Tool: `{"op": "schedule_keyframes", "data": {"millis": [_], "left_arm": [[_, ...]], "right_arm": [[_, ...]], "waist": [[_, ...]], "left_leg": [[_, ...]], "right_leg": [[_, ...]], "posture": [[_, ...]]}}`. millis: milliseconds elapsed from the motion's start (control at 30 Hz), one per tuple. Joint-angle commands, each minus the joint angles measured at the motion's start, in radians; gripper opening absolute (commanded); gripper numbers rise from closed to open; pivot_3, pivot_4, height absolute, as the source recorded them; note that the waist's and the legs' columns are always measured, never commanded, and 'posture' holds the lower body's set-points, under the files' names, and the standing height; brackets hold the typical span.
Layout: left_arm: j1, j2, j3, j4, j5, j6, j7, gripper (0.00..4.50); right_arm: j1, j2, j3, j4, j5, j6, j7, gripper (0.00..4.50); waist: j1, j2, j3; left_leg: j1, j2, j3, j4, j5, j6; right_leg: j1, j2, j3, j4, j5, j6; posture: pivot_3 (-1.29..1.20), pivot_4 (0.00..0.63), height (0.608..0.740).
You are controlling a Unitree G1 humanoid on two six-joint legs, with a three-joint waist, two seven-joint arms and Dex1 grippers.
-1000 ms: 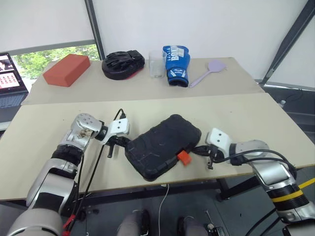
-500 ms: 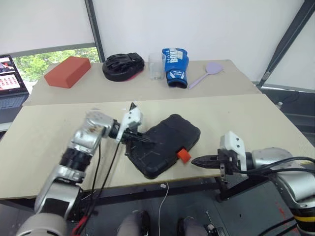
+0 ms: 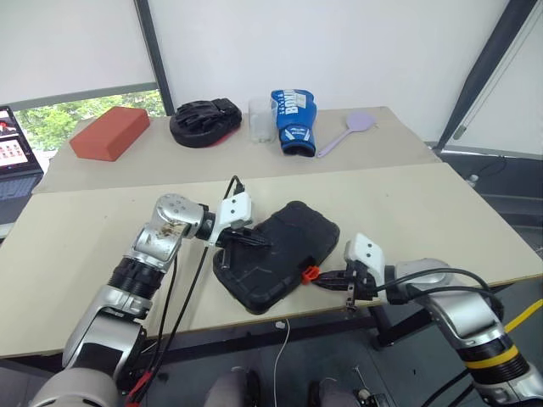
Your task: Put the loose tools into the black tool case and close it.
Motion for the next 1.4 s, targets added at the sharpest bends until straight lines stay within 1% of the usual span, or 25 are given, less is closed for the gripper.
{"op": "schedule_keyframes", "data": {"millis": [33,133,233,400,500,533,600,733,833,867,900,967,1000,1033,1067,1100,1133,1167,1200,1233,1300,1333,1367,1400], "left_arm": [[0.025,0.002,-0.064,0.011,0.064,-0.038,-0.007,0.05],[0.025,0.002,-0.092,0.026,0.101,-0.094,-0.002,0.05],[0.022,0.003,-0.115,0.055,0.14,-0.158,0.001,0.05],[0.011,-0.006,-0.135,0.108,0.192,-0.259,0.012,0.05],[0.003,-0.023,-0.14,0.129,0.205,-0.286,0.017,0.05],[0.001,-0.029,-0.141,0.133,0.207,-0.289,0.018,0.05],[-0.002,-0.039,-0.137,0.139,0.206,-0.287,0.017,0.05],[-0.003,-0.042,-0.125,0.141,0.197,-0.267,0.016,0.05],[0.004,-0.023,-0.1,0.137,0.18,-0.238,0.013,0.05],[0.01,-0.01,-0.081,0.122,0.155,-0.197,-0.001,0.05],[0.018,0.004,-0.06,0.103,0.129,-0.153,-0.016,0.28],[0.037,0.04,-0.022,0.055,0.073,-0.067,-0.049,0.73],[0.056,0.081,0.012,0.017,0.032,-0.011,-0.071,1.1],[0.072,0.11,0.036,-0.014,0.002,0.031,-0.085,1.57],[0.093,0.155,0.07,-0.055,-0.034,0.079,-0.102,1.81],[0.115,0.206,0.108,-0.098,-0.074,0.129,-0.123,2.31],[0.139,0.262,0.149,-0.139,-0.116,0.181,-0.147,2.55],[0.165,0.323,0.194,-0.171,-0.158,0.23,-0.174,3.07],[0.182,0.361,0.22,-0.196,-0.186,0.266,-0.186,3.31],[0.201,0.403,0.245,-0.211,-0.206,0.294,-0.193,3.65],[0.272,0.537,0.321,-0.212,-0.236,0.322,-0.237,4.26],[0.311,0.59,0.363,-0.211,-0.248,0.328,-0.252,4.46],[0.342,0.624,0.399,-0.216,-0.265,0.342,-0.257,4.5],[0.369,0.643,0.432,-0.224,-0.282,0.362,-0.25,4.5]], "right_arm": [[-0.022,0.015,-0.034,-0.032,0.002,-0.037,-0.023,0.0],[-0.008,0.023,-0.049,-0.066,0.023,-0.03,-0.019,0.0],[-0.016,0.036,-0.077,-0.1,0.055,-0.009,-0.028,0.0],[-0.069,0.055,-0.145,-0.157,0.16,0.095,-0.036,0.0],[-0.086,0.061,-0.145,-0.155,0.168,0.113,-0.044,0.0],[-0.087,0.06,-0.135,-0.149,0.16,0.11,-0.045,0.0],[-0.082,0.056,-0.108,-0.134,0.127,0.088,-0.044,0.0],[-0.069,0.043,-0.098,-0.127,0.112,0.078,-0.046,0.0],[-0.064,0.013,-0.148,-0.144,0.139,0.089,-0.032,0.0],[-0.063,-0.003,-0.179,-0.15,0.167,0.109,-0.021,0.0],[-0.058,-0.021,-0.206,-0.158,0.192,0.121,-0.008,0.0],[-0.047,-0.062,-0.252,-0.169,0.24,0.149,0.022,0.58],[-0.031,-0.105,-0.283,-0.175,0.263,0.152,0.062,0.79],[-0.018,-0.136,-0.305,-0.18,0.281,0.154,0.09,1.23],[0.0,-0.178,-0.332,-0.179,0.296,0.154,0.127,1.51],[0.017,-0.222,-0.36,-0.17,0.305,0.139,0.169,1.91],[0.032,-0.267,-0.388,-0.154,0.314,0.13,0.213,2.18],[0.042,-0.315,-0.419,-0.128,0.324,0.115,0.267,2.65],[0.048,-0.347,-0.439,-0.109,0.331,0.103,0.303,2.88],[0.05,-0.381,-0.463,-0.076,0.342,0.091,0.348,3.2],[0.012,-0.453,-0.502,0.032,0.348,0.054,0.446,3.83],[-0.007,-0.478,-0.503,0.076,0.34,0.027,0.482,4.11],[-0.02,-0.492,-0.495,0.108,0.327,-0.003,0.509,4.46],[-0.032,-0.5,-0.483,0.134,0.318,-0.028,0.532,4.46]], "waist": [[0.0,0.0,0.0],[0.002,0.0,0.0],[0.001,0.0,0.0],[0.0,0.0,0.0],[-0.002,0.0,0.0],[-0.001,0.0,0.0],[0.004,0.0,-0.001],[0.021,0.0,-0.001],[0.023,0.0,-0.001],[0.024,0.0,-0.001],[0.024,0.0,-0.001],[0.021,0.0,-0.001],[0.018,0.0,-0.001],[0.013,0.001,-0.001],[0.011,0.001,-0.001],[0.006,0.001,0.0],[0.0,0.001,0.001],[-0.002,0.002,0.003],[-0.005,0.002,0.005],[-0.005,0.003,0.006],[-0.001,0.003,0.011],[-0.001,0.004,0.014],[-0.001,0.004,0.015],[-0.001,0.004,0.016]], "left_leg": [[0.0,0.0,0.0,0.0,0.001,-0.001],[0.001,0.003,0.002,0.0,0.004,-0.006],[0.002,0.004,0.003,0.0,0.001,0.0],[0.003,0.004,0.004,0.0,0.0,0.0],[0.006,0.004,0.004,-0.001,0.0,0.0],[0.008,0.004,0.004,-0.002,0.0,0.0],[0.016,0.004,0.003,-0.003,0.0,0.0],[0.016,0.003,0.004,-0.009,0.0,0.0],[0.016,0.003,0.005,-0.011,-0.001,0.001],[0.016,0.003,0.005,-0.011,-0.001,0.001],[0.016,0.003,0.005,-0.011,-0.001,0.001],[0.016,0.004,0.005,-0.011,-0.001,0.001],[0.016,0.004,0.005,-0.011,-0.001,0.001],[0.016,0.004,0.005,-0.012,-0.001,0.001],[0.016,0.004,0.005,-0.013,-0.001,0.001],[0.017,0.004,0.005,-0.014,-0.001,0.001],[0.017,0.004,0.005,-0.014,-0.001,0.001],[0.017,0.004,0.005,-0.015,-0.001,0.002],[0.017,0.004,0.005,-0.016,-0.001,0.002],[0.016,0.004,0.005,-0.016,-0.001,0.002],[0.016,0.004,0.005,-0.016,-0.001,0.002],[0.015,0.004,0.005,-0.016,-0.001,0.001],[0.014,0.004,0.006,-0.016,-0.001,0.001],[0.013,0.004,0.006,-0.016,-0.001,0.001]], "right_leg": [[0.0,0.0,0.0,0.001,0.0,0.0],[-0.001,0.003,0.0,0.001,0.0,-0.001],[-0.001,0.003,0.0,0.002,0.0,-0.002],[-0.001,0.003,0.002,0.002,-0.001,-0.006],[-0.001,0.003,0.003,0.002,0.0,-0.007],[0.0,0.003,0.003,0.002,0.0,-0.007],[0.007,0.002,0.002,0.001,0.0,-0.007],[0.007,0.002,0.003,-0.007,0.0,-0.007],[0.007,0.002,0.003,-0.012,0.001,-0.006],[0.007,0.002,0.003,-0.012,0.001,-0.006],[0.007,0.002,0.003,-0.012,0.001,-0.006],[0.007,0.003,0.003,-0.012,0.001,-0.006],[0.007,0.003,0.003,-0.012,0.001,-0.006],[0.007,0.004,0.003,-0.012,0.001,-0.006],[0.007,0.004,0.003,-0.013,0.001,-0.006],[0.007,0.004,0.003,-0.013,0.001,-0.006],[0.007,0.004,0.003,-0.013,0.0,-0.007],[0.006,0.004,0.003,-0.014,0.0,-0.006],[0.006,0.004,0.003,-0.014,0.0,-0.006],[0.005,0.004,0.003,-0.014,0.0,-0.006],[0.004,0.004,0.002,-0.013,0.0,-0.007],[0.003,0.004,0.003,-0.014,-0.001,-0.008],[0.002,0.003,0.003,-0.014,-0.001,-0.008],[0.001,0.002,0.003,-0.014,-0.001,-0.008]], "posture": [[0.0,0.15,0.718],[0.0,0.15,0.718],[0.0,0.15,0.718],[0.0,0.15,0.718],[0.0,0.15,0.718],[0.0,0.15,0.718],[0.0,0.15,0.718],[0.0,0.15,0.718],[0.0,0.15,0.718],[0.0,0.15,0.718],[0.0,0.15,0.718],[0.0,0.15,0.718],[0.0,0.15,0.718],[0.0,0.15,0.718],[0.0,0.15,0.718],[0.0,0.15,0.718],[0.0,0.15,0.718],[0.0,0.15,0.718],[0.0,0.15,0.718],[0.0,0.15,0.718],[0.0,0.15,0.718],[0.0,0.15,0.718],[0.0,0.15,0.718],[0.0,0.15,0.718]]}}
